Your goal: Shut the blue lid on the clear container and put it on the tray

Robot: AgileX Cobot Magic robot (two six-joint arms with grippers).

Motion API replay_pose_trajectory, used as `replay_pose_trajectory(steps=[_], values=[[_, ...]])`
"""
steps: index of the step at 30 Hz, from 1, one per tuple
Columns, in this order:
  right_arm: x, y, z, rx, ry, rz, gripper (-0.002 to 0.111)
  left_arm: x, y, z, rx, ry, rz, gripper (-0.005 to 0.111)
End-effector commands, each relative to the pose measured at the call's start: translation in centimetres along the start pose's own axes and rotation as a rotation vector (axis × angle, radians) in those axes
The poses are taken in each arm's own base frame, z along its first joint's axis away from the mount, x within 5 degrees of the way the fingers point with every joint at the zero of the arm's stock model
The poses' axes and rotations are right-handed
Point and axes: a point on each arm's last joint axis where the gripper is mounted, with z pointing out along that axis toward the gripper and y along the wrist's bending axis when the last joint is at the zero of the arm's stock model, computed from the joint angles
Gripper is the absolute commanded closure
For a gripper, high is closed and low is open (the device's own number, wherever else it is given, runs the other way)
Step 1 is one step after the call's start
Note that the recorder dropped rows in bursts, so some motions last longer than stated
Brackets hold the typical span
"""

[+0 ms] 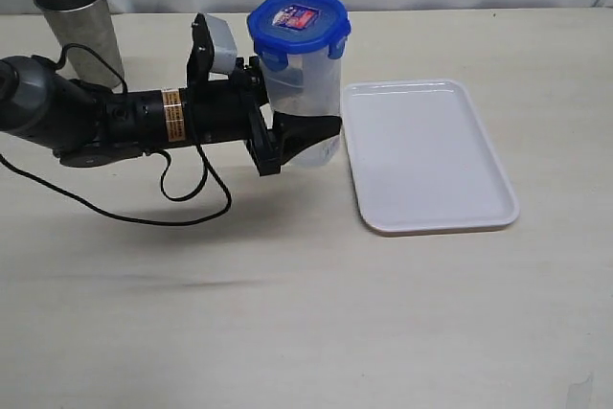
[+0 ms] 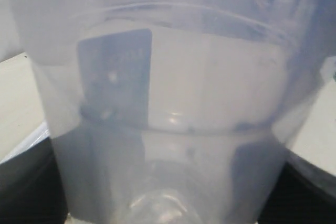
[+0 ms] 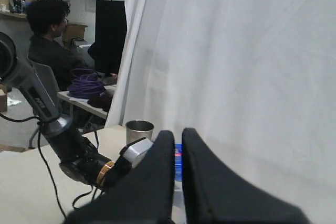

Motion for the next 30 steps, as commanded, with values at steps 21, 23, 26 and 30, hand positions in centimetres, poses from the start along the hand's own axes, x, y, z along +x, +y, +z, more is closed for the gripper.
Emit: replay_pose_trajectory(steps=[21, 23, 26, 30], values=[[2.4, 1.0, -3.7, -0.048, -0.027, 0.147, 0.103, -1.2, 0.1, 0.0, -0.012, -0.068, -0.028, 0.107], [2.4, 1.0, -3.7, -0.048, -0.027, 0.147, 0.103, -1.2, 0.1, 0.0, -0.012, -0.068, -0.026, 0.107], [2.4, 1.0, -3.7, -0.048, -0.027, 0.147, 0.103, -1.2, 0.1, 0.0, -0.010, -0.067, -0.025, 0.107], [3.5, 0.9, -3.2, -0.013, 0.007, 0.101, 0.103, -1.2, 0.1, 0.0, -0.009, -0.066, -0.024, 0.107]])
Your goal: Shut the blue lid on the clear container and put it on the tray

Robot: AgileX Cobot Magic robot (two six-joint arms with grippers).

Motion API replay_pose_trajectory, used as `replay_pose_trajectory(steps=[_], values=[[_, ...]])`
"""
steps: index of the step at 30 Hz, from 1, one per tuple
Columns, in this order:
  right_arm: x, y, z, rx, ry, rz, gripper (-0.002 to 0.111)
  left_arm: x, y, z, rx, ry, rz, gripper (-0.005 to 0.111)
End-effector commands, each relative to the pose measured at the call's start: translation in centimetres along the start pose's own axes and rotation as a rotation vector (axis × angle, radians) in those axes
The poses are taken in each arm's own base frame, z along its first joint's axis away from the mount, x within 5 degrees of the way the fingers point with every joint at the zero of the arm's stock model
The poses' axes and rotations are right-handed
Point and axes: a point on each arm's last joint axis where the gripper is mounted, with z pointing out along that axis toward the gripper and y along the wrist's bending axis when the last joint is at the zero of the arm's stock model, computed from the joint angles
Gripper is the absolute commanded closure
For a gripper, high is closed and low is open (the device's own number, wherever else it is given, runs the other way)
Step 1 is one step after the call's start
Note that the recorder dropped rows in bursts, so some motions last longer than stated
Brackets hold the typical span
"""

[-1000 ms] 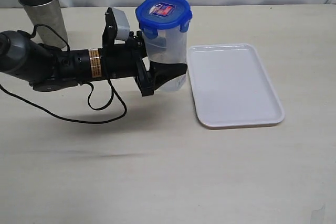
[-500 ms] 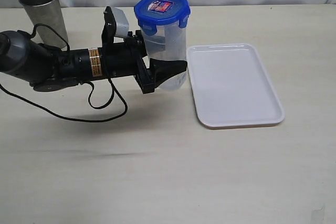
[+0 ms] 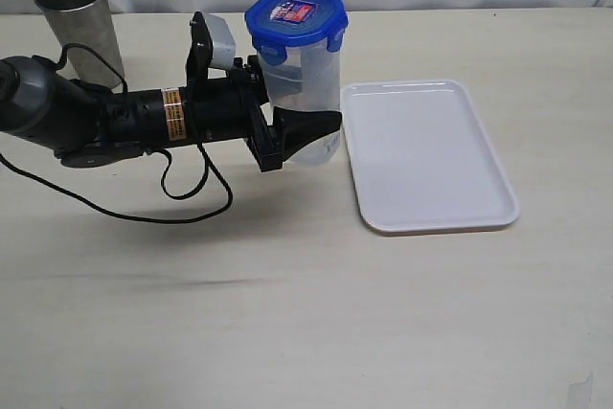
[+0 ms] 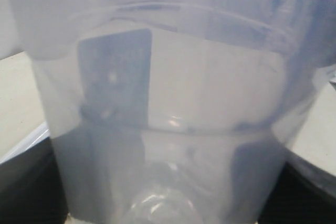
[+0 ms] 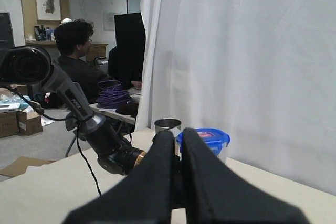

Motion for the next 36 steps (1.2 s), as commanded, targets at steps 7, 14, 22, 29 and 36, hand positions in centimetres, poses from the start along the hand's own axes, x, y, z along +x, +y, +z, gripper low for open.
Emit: replay_pose_trajectory(steps=[7, 14, 22, 29, 36], values=[[1.9, -1.0, 0.6, 0.268, 0.086, -0.175, 0.103, -1.1, -0.1, 0.0, 0.003, -0.060, 0.003, 0.107], [1.9, -1.4, 0.5, 0.487, 0.107, -0.196, 0.103, -1.1, -0.1, 0.0, 0.001, -0.061, 0.005, 0.107], [4.4, -2.4, 1.2, 0.616, 0.109, -0.245, 0.103, -1.2, 0.1, 0.0, -0.013, -0.070, 0.003, 0.107], [8.8, -3.2, 1.8, 0.619, 0.226, -0.200, 0.103, -1.2, 0.1, 0.0, -0.018, -0.073, 0.003, 0.107], [12.9, -3.5, 1.9, 0.607, 0.343, -0.160, 0.103, -1.3, 0.2, 0.0, -0.031, -0.080, 0.023, 0.107]])
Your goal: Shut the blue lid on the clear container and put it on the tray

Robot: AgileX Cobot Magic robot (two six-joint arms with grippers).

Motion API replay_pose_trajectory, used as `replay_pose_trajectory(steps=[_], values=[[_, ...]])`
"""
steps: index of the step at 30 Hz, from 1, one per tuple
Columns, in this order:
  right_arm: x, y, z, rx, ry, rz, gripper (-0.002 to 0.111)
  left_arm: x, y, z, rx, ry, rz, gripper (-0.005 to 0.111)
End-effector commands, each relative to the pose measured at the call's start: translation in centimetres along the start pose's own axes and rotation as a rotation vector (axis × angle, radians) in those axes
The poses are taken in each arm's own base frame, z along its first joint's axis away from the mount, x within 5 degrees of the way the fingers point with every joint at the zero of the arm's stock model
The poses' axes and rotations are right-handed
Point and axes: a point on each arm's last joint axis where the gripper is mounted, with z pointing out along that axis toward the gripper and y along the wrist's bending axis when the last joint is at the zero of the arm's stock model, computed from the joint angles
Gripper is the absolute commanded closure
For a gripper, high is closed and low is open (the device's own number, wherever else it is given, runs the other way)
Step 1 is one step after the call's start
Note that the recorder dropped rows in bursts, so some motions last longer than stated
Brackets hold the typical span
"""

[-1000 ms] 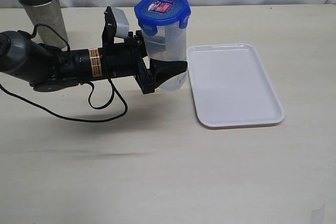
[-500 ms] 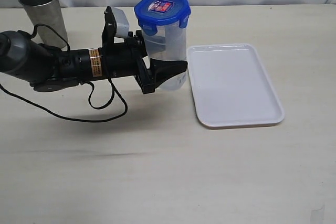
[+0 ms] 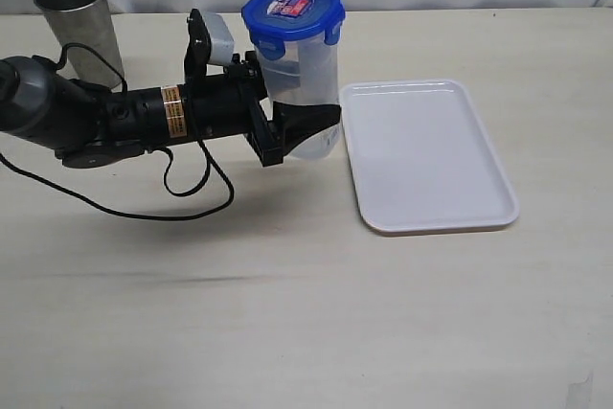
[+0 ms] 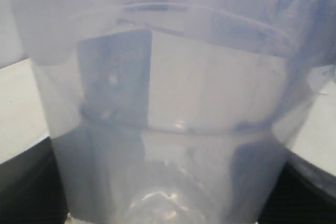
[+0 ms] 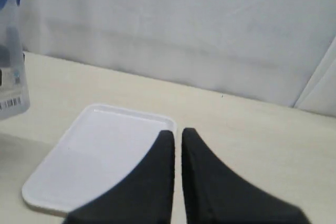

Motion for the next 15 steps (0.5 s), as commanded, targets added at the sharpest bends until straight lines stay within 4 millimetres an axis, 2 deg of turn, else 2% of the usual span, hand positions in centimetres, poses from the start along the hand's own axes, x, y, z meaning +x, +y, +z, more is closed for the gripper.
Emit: replay_pose_trajectory(steps=[1, 6, 15], values=[[2.4, 0.5, 0.6, -0.009, 0.059, 0.004, 0.103, -1.1, 0.0, 0.1, -0.003, -0.064, 0.017, 0.107], [3.9, 0.8, 0.7, -0.029, 0.160, 0.005, 0.103, -1.2, 0.1, 0.1, -0.011, -0.068, 0.013, 0.107], [3.9, 0.8, 0.7, -0.033, 0.158, 0.004, 0.103, -1.2, 0.1, 0.1, -0.013, -0.069, 0.020, 0.107]])
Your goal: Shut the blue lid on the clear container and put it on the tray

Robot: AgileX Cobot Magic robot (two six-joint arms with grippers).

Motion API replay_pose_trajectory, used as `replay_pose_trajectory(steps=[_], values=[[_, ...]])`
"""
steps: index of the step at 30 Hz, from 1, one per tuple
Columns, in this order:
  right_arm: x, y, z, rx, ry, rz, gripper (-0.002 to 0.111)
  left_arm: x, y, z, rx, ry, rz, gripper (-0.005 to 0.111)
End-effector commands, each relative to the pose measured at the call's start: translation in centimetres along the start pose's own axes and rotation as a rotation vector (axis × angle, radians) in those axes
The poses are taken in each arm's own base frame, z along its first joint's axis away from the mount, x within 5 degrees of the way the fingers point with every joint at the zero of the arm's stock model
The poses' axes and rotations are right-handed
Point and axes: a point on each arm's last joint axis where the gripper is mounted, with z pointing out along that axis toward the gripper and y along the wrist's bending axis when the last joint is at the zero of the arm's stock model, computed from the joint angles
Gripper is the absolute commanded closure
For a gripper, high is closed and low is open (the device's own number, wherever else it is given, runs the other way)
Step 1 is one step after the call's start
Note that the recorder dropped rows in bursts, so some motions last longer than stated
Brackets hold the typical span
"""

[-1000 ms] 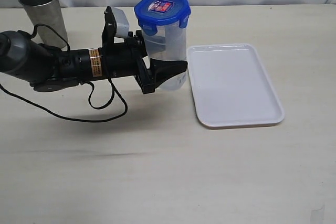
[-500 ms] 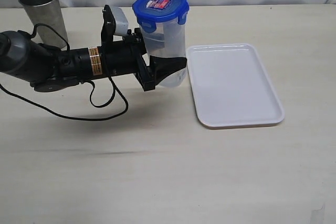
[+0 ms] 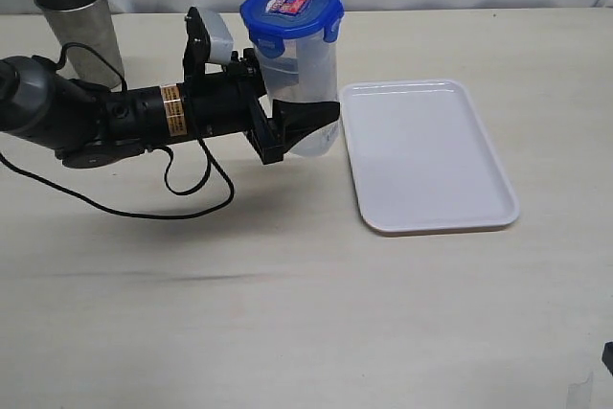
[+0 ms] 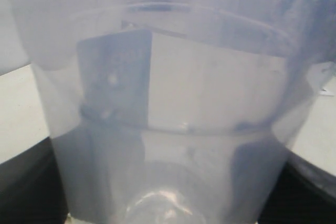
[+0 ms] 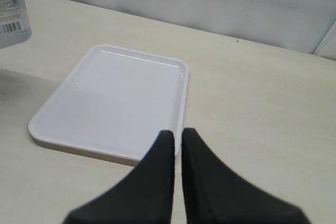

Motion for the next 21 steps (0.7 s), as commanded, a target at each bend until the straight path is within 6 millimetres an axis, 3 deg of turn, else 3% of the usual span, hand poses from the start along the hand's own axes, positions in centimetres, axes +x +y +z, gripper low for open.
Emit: replay_pose_trajectory(steps=[1, 13, 21], values=[[0.11, 0.03, -0.01, -0.002, 0.006, 0.004, 0.103, -1.12, -0.05, 0.06, 0.001, -0.061, 0.011, 0.107], [0.01, 0.03, -0.01, -0.002, -0.005, 0.015, 0.103, -1.17, 0.04, 0.06, -0.009, -0.067, 0.012, 0.107], [-0.85, -0.11, -0.06, 0.002, -0.101, 0.222, 0.103, -1.22, 0.13, 0.05, -0.018, -0.072, 0.010, 0.107]])
